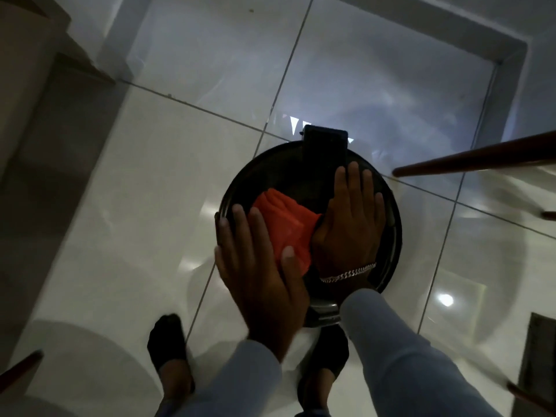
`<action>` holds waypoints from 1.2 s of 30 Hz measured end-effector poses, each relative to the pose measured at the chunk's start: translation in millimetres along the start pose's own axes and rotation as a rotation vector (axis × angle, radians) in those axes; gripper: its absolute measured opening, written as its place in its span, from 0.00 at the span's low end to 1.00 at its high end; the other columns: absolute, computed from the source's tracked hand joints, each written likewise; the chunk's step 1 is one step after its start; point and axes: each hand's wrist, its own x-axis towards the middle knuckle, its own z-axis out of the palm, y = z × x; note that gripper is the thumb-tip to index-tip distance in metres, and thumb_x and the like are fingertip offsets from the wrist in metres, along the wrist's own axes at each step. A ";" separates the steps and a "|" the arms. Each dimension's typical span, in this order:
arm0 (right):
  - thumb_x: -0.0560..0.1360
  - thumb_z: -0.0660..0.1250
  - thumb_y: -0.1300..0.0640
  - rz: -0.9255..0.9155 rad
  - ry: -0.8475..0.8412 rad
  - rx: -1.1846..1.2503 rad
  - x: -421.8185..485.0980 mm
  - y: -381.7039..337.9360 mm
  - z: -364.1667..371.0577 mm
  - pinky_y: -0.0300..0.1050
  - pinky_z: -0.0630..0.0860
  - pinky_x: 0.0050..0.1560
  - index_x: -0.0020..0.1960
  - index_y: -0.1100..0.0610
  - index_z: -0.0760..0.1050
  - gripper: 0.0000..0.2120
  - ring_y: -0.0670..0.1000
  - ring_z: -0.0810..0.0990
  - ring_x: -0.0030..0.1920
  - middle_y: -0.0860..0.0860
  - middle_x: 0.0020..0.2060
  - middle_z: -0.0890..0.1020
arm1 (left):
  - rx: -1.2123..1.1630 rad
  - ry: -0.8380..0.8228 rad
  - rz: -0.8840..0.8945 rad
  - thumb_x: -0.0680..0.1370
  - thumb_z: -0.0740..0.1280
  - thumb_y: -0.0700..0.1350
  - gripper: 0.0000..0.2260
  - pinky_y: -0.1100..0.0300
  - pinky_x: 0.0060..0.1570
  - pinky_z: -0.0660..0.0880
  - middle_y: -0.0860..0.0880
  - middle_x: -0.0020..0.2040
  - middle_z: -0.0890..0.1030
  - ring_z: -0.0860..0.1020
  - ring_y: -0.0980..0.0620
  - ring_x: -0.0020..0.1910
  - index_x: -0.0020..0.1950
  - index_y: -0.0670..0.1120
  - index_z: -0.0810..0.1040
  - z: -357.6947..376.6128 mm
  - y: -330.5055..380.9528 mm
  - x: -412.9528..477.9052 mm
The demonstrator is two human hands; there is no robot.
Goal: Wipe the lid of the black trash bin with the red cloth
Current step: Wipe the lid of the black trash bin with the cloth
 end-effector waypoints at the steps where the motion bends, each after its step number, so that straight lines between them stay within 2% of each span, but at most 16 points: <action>1: 0.78 0.51 0.55 -0.001 -0.001 0.003 0.2 0.9 0.6 0.57 0.54 0.75 0.74 0.57 0.63 0.24 0.58 0.61 0.76 0.57 0.74 0.67 | -0.020 -0.009 -0.032 0.79 0.50 0.52 0.27 0.42 0.76 0.49 0.44 0.79 0.54 0.48 0.45 0.79 0.77 0.44 0.54 2.0 7.7 -11.1; 4: 0.79 0.53 0.57 0.002 -0.021 0.046 1.8 -2.5 -5.3 0.58 0.53 0.75 0.73 0.59 0.64 0.22 0.59 0.62 0.76 0.58 0.74 0.67 | -0.190 -0.047 -0.093 0.79 0.47 0.52 0.27 0.43 0.77 0.44 0.47 0.80 0.52 0.43 0.50 0.79 0.77 0.45 0.54 -6.0 23.5 -30.0; 6: 0.79 0.55 0.60 0.046 -0.035 0.183 5.3 -6.0 -17.1 0.62 0.55 0.76 0.71 0.61 0.67 0.21 0.60 0.63 0.75 0.60 0.72 0.70 | -0.387 -0.056 -0.103 0.79 0.47 0.53 0.26 0.46 0.78 0.47 0.49 0.80 0.53 0.45 0.54 0.79 0.77 0.47 0.54 -26.5 21.7 -25.4; 8: 0.79 0.57 0.64 0.154 0.022 0.447 9.6 -8.9 -37.1 0.67 0.61 0.73 0.68 0.65 0.70 0.18 0.62 0.67 0.73 0.63 0.68 0.74 | -0.492 -0.022 -0.022 0.81 0.50 0.50 0.24 0.57 0.77 0.52 0.50 0.78 0.56 0.50 0.53 0.79 0.77 0.46 0.56 -52.3 15.3 2.0; 10: 0.79 0.58 0.64 0.187 0.194 0.559 0.1 -12.7 -55.6 0.67 0.69 0.67 0.62 0.66 0.75 0.14 0.62 0.74 0.68 0.64 0.61 0.79 | -0.495 -0.049 0.085 0.81 0.53 0.44 0.22 0.68 0.74 0.54 0.53 0.75 0.57 0.53 0.50 0.78 0.76 0.43 0.58 -66.8 12.9 47.8; 12: 0.79 0.60 0.59 0.077 0.234 0.531 -30.4 -30.7 -66.8 0.65 0.74 0.61 0.56 0.63 0.79 0.12 0.60 0.79 0.62 0.61 0.56 0.82 | -0.398 -0.193 0.271 0.81 0.55 0.39 0.21 0.59 0.76 0.56 0.53 0.74 0.56 0.55 0.45 0.78 0.75 0.41 0.60 -67.8 15.5 93.1; 13: 0.78 0.62 0.55 0.009 0.150 0.473 -50.3 -43.4 -66.8 0.65 0.73 0.62 0.57 0.59 0.79 0.12 0.58 0.78 0.62 0.59 0.57 0.82 | -0.331 -0.297 0.398 0.81 0.55 0.37 0.21 0.51 0.77 0.57 0.50 0.75 0.57 0.55 0.43 0.78 0.75 0.41 0.61 -63.0 17.5 109.8; 15: 0.75 0.64 0.43 -0.037 -0.092 0.293 -87.0 -66.7 -58.6 0.67 0.66 0.67 0.64 0.53 0.75 0.21 0.59 0.71 0.70 0.56 0.67 0.76 | -0.194 -0.487 0.663 0.81 0.57 0.38 0.20 0.44 0.76 0.58 0.41 0.76 0.62 0.57 0.42 0.77 0.74 0.40 0.63 -48.4 17.0 129.0; 17: 0.72 0.66 0.39 -0.044 -0.203 0.169 -109.4 -75.8 -43.0 0.69 0.59 0.71 0.70 0.49 0.69 0.29 0.60 0.61 0.76 0.56 0.74 0.67 | -0.032 -0.583 0.862 0.81 0.56 0.41 0.20 0.44 0.76 0.57 0.41 0.75 0.66 0.60 0.44 0.77 0.74 0.41 0.64 -32.8 10.4 134.0; 20: 0.74 0.67 0.42 -0.062 -0.159 0.138 -116.9 -67.1 -27.3 0.68 0.58 0.73 0.70 0.48 0.69 0.27 0.61 0.60 0.76 0.57 0.74 0.66 | 0.054 -0.569 1.014 0.81 0.53 0.45 0.20 0.46 0.76 0.54 0.44 0.74 0.68 0.62 0.45 0.76 0.73 0.43 0.66 -16.3 1.7 131.5; 24: 0.73 0.71 0.49 -0.062 -0.081 0.124 -141.4 -43.2 -32.2 0.62 0.65 0.70 0.68 0.50 0.69 0.26 0.59 0.64 0.73 0.57 0.72 0.70 | 0.097 -0.514 1.104 0.81 0.50 0.49 0.22 0.45 0.76 0.55 0.45 0.75 0.67 0.61 0.45 0.76 0.73 0.43 0.68 -13.6 -3.5 133.7; 26: 0.71 0.73 0.54 0.061 -0.021 0.157 -152.7 -23.9 -43.4 0.54 0.66 0.70 0.67 0.52 0.70 0.26 0.56 0.66 0.72 0.57 0.71 0.70 | 0.138 -0.490 1.151 0.82 0.50 0.49 0.22 0.44 0.75 0.57 0.44 0.75 0.67 0.61 0.45 0.76 0.73 0.43 0.67 -13.8 -4.4 133.1; 29: 0.70 0.72 0.54 0.342 0.092 0.279 -142.5 0.8 -56.5 0.53 0.74 0.61 0.66 0.54 0.69 0.26 0.53 0.72 0.64 0.57 0.65 0.74 | 0.164 -0.484 1.167 0.81 0.51 0.49 0.22 0.45 0.76 0.56 0.44 0.76 0.66 0.60 0.45 0.77 0.74 0.43 0.66 -13.7 -5.0 134.9; 32: 0.71 0.71 0.52 0.483 0.138 0.311 -128.2 -1.2 -63.5 0.35 0.68 0.59 0.66 0.56 0.68 0.27 0.35 0.67 0.59 0.43 0.60 0.72 | 0.161 -0.513 1.157 0.81 0.51 0.49 0.22 0.44 0.75 0.57 0.44 0.76 0.66 0.60 0.45 0.77 0.74 0.44 0.65 -11.4 -2.5 137.8; 33: 0.71 0.71 0.52 0.533 0.136 0.308 -126.1 -4.4 -63.2 0.33 0.66 0.58 0.67 0.57 0.69 0.26 0.35 0.69 0.59 0.43 0.61 0.73 | 0.155 -0.534 1.159 0.81 0.51 0.49 0.22 0.44 0.75 0.57 0.45 0.76 0.66 0.60 0.46 0.77 0.74 0.44 0.65 -9.1 0.4 139.7; 36: 0.73 0.73 0.53 0.692 0.076 0.292 -136.3 -23.4 -60.8 0.45 0.71 0.54 0.67 0.60 0.69 0.27 0.58 0.77 0.58 0.59 0.60 0.79 | 0.135 -0.493 1.134 0.81 0.51 0.48 0.22 0.45 0.76 0.57 0.45 0.76 0.67 0.60 0.46 0.77 0.73 0.44 0.66 -9.2 -3.7 135.6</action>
